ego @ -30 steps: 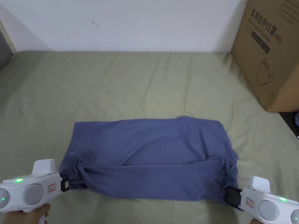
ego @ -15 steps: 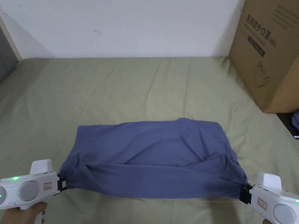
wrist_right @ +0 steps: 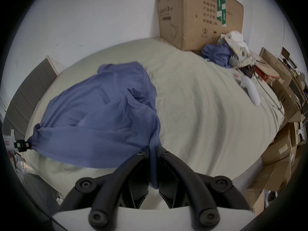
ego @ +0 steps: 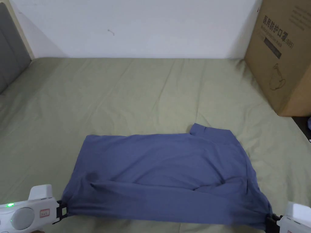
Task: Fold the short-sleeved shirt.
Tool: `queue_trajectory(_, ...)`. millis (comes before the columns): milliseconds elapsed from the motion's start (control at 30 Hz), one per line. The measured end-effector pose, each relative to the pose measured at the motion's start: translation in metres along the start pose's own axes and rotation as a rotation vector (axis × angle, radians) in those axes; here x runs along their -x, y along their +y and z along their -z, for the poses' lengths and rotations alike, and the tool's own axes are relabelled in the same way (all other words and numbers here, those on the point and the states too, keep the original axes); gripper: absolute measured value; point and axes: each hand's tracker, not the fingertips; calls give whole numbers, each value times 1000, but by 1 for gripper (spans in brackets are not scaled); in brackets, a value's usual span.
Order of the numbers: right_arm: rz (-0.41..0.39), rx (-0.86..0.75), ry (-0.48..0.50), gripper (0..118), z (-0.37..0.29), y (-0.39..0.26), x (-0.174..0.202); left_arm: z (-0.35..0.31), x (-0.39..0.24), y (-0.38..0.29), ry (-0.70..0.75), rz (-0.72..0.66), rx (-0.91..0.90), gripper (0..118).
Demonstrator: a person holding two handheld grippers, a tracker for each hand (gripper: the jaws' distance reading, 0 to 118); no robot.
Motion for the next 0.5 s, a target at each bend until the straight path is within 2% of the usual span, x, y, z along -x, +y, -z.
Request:
queue_trajectory(167,39,77,-23,5,21,-11,5,22,1,-9,16,-33,55,2)
queue_trajectory(233,32,70,-35,6,19,-10,11,25,-1,-10,25,-39,55,5)
queue_trajectory(300,10,66,-52,10,15,-6,13,20,-4,-6,44,-36,54,26)
queue_trajectory(333,9,56,-59,14,10,-4,15,17,-7,-4,49,-33,53,41)
queue_trajectory(367,15,14,-66,29,-1,-1,18,11,-9,-1,62,-31,50,67)
queue_trajectory(400,19,-39,-54,46,-5,3,14,2,-11,2,62,-30,35,82)
queue_trajectory(433,22,-72,-46,66,-13,8,15,-7,-12,4,56,-31,14,92)
queue_trajectory(467,17,-121,-45,81,-25,18,19,-21,-18,8,51,-31,-6,96)
queue_trajectory(500,13,-163,-33,83,-35,26,23,-34,-23,13,47,-32,-22,96)
